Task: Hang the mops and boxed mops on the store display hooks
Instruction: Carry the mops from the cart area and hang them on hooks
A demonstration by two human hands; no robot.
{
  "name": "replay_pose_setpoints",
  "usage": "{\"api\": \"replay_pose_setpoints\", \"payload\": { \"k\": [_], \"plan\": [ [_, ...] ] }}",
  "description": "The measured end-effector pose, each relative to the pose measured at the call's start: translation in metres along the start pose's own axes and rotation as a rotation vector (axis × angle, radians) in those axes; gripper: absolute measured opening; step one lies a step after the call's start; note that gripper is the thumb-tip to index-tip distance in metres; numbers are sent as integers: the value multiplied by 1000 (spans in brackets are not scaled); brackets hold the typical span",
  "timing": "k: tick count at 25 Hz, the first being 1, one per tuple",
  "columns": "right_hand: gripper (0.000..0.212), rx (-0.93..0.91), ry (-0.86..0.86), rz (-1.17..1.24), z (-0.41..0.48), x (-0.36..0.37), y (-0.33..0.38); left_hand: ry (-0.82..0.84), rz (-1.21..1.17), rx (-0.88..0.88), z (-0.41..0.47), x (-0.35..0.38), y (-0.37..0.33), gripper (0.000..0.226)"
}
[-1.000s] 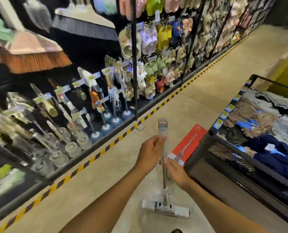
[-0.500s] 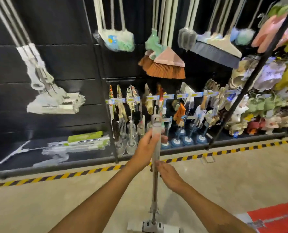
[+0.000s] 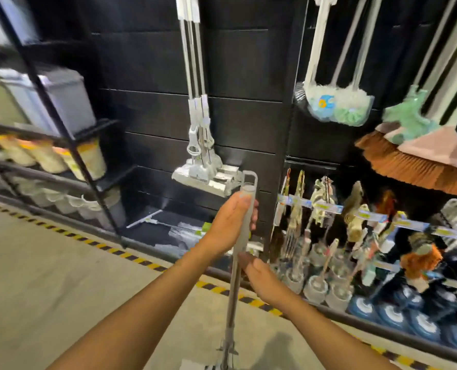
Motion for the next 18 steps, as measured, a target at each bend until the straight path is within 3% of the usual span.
{"api": "replay_pose_setpoints", "payload": {
  "k": [3,6,8,12,18],
  "plan": [
    [80,-86,72,49,66,7,25,-93,59,2,46,-44,-9,44],
    [40,-109,71,89,129,7,59,-179,90,19,93,-81,-25,41],
    [28,-100,112,134,163,5,79,-208,108,46,116,-101,-37,41],
    [35,-216,208,59,228,1,117,-286,155,83,164,-150,-56,45],
    [37,-368,209,39,323,-8,183,-324,128,159,235,-212,-95,43]
  ]
}}
Point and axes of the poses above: each hand's wrist, its own z-axis towards the middle knuckle, its own x-axis out of the palm, y = z × x, the point moved 3 cm from there along z, towards the middle knuckle, and after that the axes turned 6 degrees about -z, right-handed, at the moved point
